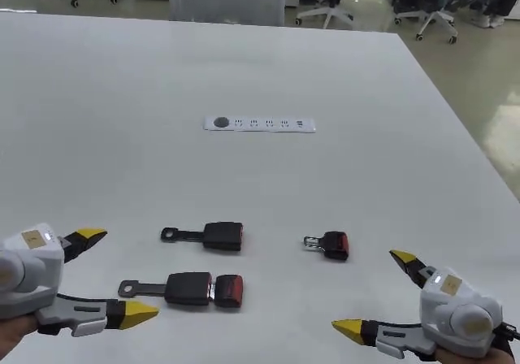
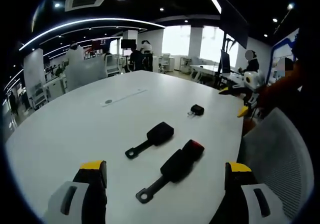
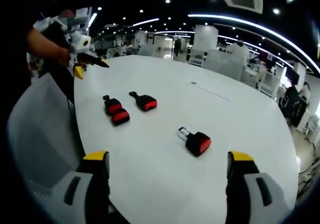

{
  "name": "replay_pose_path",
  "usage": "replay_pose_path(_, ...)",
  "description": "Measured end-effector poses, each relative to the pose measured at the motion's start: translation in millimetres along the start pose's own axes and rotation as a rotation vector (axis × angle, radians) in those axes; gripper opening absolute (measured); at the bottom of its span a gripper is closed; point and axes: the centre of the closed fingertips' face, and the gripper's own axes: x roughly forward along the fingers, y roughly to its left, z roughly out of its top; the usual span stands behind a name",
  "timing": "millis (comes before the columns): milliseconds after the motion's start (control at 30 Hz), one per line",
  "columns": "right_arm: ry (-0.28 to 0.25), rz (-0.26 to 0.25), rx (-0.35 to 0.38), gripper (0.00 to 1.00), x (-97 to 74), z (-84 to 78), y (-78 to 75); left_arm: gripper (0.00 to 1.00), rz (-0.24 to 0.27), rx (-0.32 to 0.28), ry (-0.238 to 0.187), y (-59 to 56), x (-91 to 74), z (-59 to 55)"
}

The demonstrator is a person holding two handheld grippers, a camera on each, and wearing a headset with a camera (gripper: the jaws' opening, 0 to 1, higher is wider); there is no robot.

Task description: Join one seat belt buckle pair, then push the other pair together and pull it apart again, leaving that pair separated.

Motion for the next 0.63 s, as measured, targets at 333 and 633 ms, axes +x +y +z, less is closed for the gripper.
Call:
replay_pose_path(333, 0.014, 0.01, -0.02, 1.0, 2.6, -1.8, 5.9, 1.0, -0.002, 0.025, 0.0, -2.7, -0.3, -0.9)
replay_pose_path(633, 0.019, 0.012, -0.03, 1.0, 3.7, -1.2, 7.1, 1.0, 0.01, 0.048, 0.005, -3.4, -0.6, -2.1)
